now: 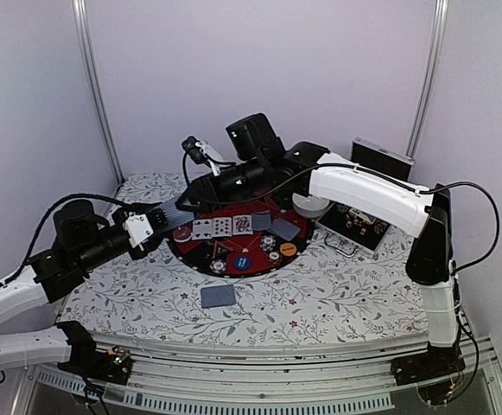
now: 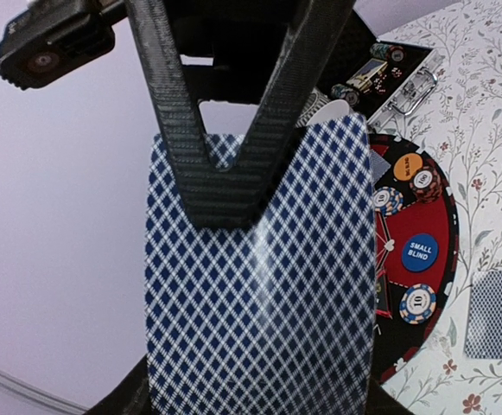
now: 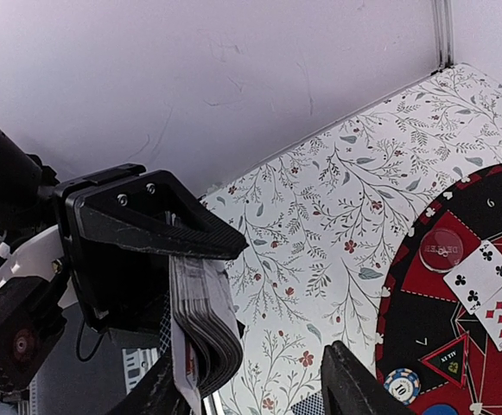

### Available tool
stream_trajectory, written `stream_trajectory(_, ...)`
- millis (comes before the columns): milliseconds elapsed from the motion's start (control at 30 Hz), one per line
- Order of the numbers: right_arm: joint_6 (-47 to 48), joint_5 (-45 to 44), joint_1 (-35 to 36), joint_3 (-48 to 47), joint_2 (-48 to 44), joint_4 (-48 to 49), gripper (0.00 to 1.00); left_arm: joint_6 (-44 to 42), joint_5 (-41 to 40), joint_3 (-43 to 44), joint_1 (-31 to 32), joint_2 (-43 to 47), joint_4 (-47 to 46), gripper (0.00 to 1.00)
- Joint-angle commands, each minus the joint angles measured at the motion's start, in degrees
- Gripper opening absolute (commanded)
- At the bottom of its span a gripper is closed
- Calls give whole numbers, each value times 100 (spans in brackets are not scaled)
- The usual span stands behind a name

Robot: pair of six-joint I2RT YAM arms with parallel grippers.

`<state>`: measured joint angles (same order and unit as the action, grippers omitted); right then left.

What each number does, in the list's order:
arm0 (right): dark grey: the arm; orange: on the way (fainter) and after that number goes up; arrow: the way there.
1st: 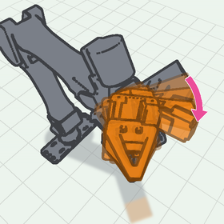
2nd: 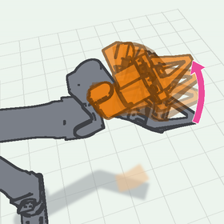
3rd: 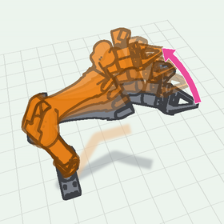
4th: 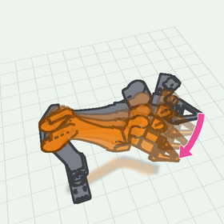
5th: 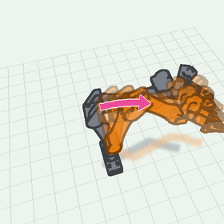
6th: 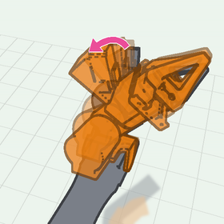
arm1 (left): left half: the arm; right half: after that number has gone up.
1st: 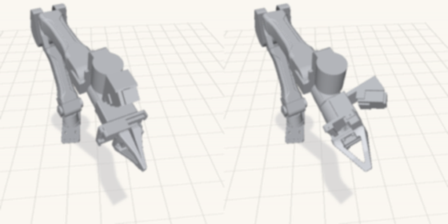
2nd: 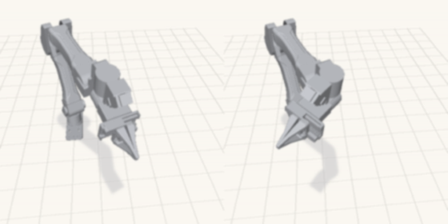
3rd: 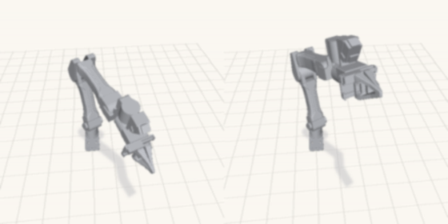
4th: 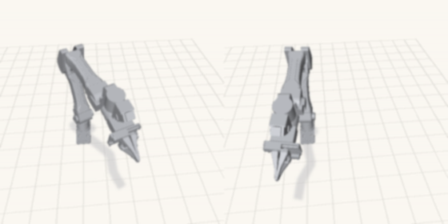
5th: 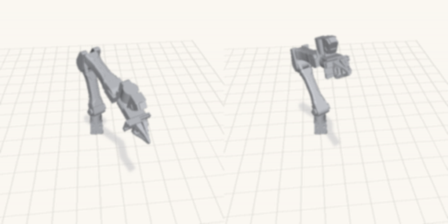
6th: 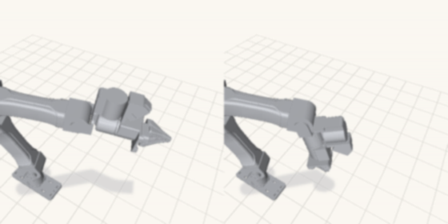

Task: Distribute texas hold em gaming equipment
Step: Place the poker card in the community card area.

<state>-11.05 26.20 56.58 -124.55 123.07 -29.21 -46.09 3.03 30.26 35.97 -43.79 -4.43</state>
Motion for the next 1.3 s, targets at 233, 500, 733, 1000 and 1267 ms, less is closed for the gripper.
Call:
stream_trajectory(233,-23,104,-27,-234,-330,-40,53,-6,71,67,-29,20,-146,54)
stream_trajectory(500,13,-18,-30,-236,-379,-195,43,-1,74,60,-27,20,-141,54)
stream_trajectory(733,3,91,-30,-240,-389,-249,19,-6,81,60,-29,15,-137,54)
stream_trajectory(1000,27,243,-30,-270,-494,-279,1,-6,76,66,-30,11,-137,54)
stream_trajectory(1267,-407,581,-534,83,-1125,422,1,-6,75,62,-28,17,-136,54)
